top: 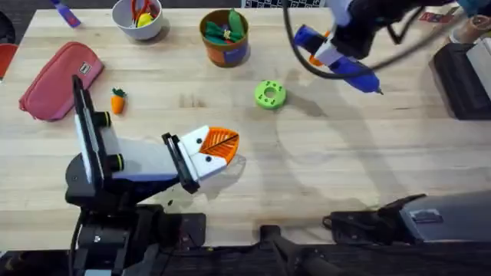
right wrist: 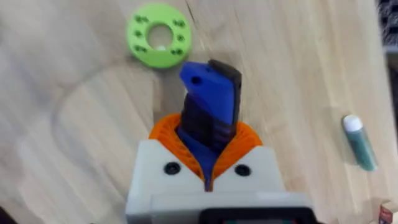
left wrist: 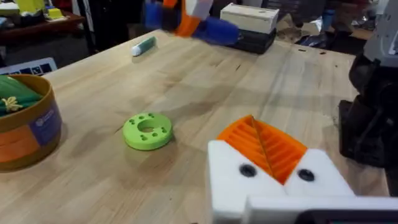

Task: Pick up the gripper from the table and insert it into the empty holder that is missing its gripper. Then pick up a screw, insert it into the mounting hole, and use the screwdriver to tighten it. Finally, clean up the table by picking up the vegetable and placing it into the bucket.

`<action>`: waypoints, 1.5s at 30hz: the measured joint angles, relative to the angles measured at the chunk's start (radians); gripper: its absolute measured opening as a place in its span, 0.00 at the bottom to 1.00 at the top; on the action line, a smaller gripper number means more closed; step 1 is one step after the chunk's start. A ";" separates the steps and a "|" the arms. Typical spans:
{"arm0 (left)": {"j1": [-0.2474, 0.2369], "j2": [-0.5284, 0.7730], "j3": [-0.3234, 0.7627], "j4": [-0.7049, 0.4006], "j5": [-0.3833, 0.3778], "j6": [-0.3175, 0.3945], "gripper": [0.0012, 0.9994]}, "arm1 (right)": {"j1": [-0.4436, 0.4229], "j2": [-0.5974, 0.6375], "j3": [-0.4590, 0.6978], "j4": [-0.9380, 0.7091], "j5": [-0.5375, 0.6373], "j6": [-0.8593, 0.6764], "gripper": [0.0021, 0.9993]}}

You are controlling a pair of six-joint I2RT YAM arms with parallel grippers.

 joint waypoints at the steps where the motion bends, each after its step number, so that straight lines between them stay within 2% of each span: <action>1: 0.000 0.000 0.000 0.000 0.000 0.000 0.01 | -0.007 0.032 0.000 0.004 0.019 -0.011 0.02; 8: 0.000 0.000 0.000 0.000 0.000 0.000 0.01 | -0.030 0.274 -0.017 0.032 0.129 -0.039 0.02; 13: 0.000 0.000 0.000 0.000 0.000 0.000 0.01 | -0.041 0.365 -0.019 0.048 0.147 -0.043 0.02; 26: 0.000 0.000 0.000 0.000 0.000 0.000 0.01 | -0.142 0.416 -0.019 0.102 0.154 -0.055 0.02; 40: 0.000 0.000 0.000 0.000 0.000 0.000 0.01 | -0.203 0.454 -0.019 0.160 0.157 -0.204 0.02; 41: 0.000 0.000 0.000 0.000 0.000 0.000 0.01 | -0.204 0.454 -0.019 0.160 0.158 -0.204 0.07; 45: 0.000 0.000 0.000 0.000 0.000 0.000 0.01 | -0.204 0.450 -0.019 0.173 0.174 -0.208 0.64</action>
